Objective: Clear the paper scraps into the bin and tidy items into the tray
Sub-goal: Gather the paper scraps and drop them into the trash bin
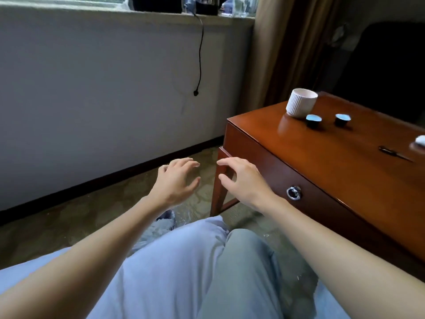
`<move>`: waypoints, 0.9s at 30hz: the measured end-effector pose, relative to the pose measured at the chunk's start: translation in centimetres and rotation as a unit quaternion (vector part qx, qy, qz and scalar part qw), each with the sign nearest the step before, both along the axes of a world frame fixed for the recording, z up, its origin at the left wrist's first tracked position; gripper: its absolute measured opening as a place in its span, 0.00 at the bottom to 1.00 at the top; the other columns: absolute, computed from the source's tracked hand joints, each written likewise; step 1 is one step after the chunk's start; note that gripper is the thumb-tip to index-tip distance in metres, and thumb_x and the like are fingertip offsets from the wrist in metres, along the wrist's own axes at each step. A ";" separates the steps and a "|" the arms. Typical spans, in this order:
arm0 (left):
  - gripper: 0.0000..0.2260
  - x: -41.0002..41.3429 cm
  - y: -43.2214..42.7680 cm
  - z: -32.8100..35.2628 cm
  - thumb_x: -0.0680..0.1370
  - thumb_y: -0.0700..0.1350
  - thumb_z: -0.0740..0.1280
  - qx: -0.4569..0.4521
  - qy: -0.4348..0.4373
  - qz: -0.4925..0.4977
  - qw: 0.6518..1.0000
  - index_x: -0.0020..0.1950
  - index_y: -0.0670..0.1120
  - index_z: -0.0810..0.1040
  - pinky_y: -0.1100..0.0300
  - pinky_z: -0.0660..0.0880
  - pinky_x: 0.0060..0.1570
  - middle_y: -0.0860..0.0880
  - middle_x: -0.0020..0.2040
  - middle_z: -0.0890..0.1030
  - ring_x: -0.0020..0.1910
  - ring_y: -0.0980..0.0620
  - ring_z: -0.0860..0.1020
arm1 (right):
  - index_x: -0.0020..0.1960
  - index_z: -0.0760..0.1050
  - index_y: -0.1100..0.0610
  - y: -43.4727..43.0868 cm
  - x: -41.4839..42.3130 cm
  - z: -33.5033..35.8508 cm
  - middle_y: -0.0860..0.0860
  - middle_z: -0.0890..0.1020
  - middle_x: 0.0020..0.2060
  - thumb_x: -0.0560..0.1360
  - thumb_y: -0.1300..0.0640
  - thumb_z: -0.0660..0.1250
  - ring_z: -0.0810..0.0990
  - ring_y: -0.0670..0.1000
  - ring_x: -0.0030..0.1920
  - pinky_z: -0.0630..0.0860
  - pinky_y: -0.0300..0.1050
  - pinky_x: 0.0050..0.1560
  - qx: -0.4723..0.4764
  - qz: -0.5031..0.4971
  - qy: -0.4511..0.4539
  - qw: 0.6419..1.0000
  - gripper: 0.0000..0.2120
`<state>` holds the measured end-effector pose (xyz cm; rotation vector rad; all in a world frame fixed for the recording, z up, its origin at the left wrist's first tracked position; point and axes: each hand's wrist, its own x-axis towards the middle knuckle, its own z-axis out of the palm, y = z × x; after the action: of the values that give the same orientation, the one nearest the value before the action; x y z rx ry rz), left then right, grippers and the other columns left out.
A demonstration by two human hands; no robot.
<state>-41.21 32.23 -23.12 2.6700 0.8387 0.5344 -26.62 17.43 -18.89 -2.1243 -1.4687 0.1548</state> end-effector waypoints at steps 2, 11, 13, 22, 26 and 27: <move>0.18 0.6 -1.2 2.0 0.80 0.55 0.63 0.022 -0.017 -0.018 0.999 0.70 0.55 0.72 0.47 0.60 0.69 0.54 0.72 0.70 0.73 0.52 0.64 | 0.67 0.74 0.49 -1.8 0.2 1.8 0.45 0.76 0.66 0.79 0.52 0.64 0.70 0.46 0.68 0.65 0.51 0.72 0.034 -0.007 0.000 0.999 0.17; 0.18 4.6 -8.2 7.9 0.80 0.56 0.62 0.061 -0.046 -0.098 0.992 0.70 0.57 0.71 0.48 0.57 0.71 0.56 0.73 0.68 0.74 0.53 0.62 | 0.67 0.73 0.46 -10.8 3.5 7.2 0.44 0.76 0.66 0.78 0.49 0.65 0.70 0.48 0.69 0.65 0.50 0.71 0.049 -0.090 -0.056 0.993 0.17; 0.19 6.2 -9.9 8.4 0.80 0.57 0.62 0.064 -0.053 -0.123 0.989 0.70 0.57 0.71 0.49 0.57 0.70 0.56 0.73 0.68 0.74 0.53 0.62 | 0.67 0.72 0.45 -12.9 4.4 7.8 0.43 0.75 0.67 0.78 0.48 0.65 0.68 0.47 0.70 0.64 0.49 0.72 0.041 -0.114 -0.058 0.991 0.18; 0.20 13.2 -18.1 10.7 0.80 0.55 0.61 0.069 -0.042 -0.232 0.969 0.73 0.55 0.68 0.47 0.54 0.73 0.55 0.75 0.66 0.75 0.53 0.59 | 0.69 0.70 0.41 -22.1 7.8 8.3 0.41 0.72 0.70 0.79 0.43 0.62 0.65 0.49 0.72 0.64 0.53 0.72 0.023 -0.210 -0.053 0.976 0.19; 0.20 15.9 -21.9 11.2 0.81 0.56 0.61 0.061 -0.042 -0.269 0.960 0.73 0.56 0.68 0.46 0.55 0.73 0.55 0.75 0.65 0.76 0.53 0.59 | 0.69 0.70 0.42 -26.0 9.2 8.3 0.41 0.72 0.70 0.80 0.45 0.61 0.65 0.48 0.72 0.62 0.50 0.72 0.015 -0.240 -0.065 0.968 0.17; 0.20 16.5 -22.8 11.2 0.81 0.56 0.61 0.061 -0.041 -0.277 0.958 0.73 0.56 0.68 0.46 0.55 0.73 0.55 0.75 0.65 0.76 0.53 0.58 | 0.69 0.70 0.42 -26.9 9.5 8.3 0.42 0.71 0.70 0.80 0.45 0.61 0.65 0.48 0.72 0.61 0.49 0.72 0.013 -0.246 -0.069 0.967 0.17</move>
<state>-24.70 9.45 -11.92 2.7926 0.0134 0.5548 -17.10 -9.51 -10.61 -2.4438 -0.9606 -0.2005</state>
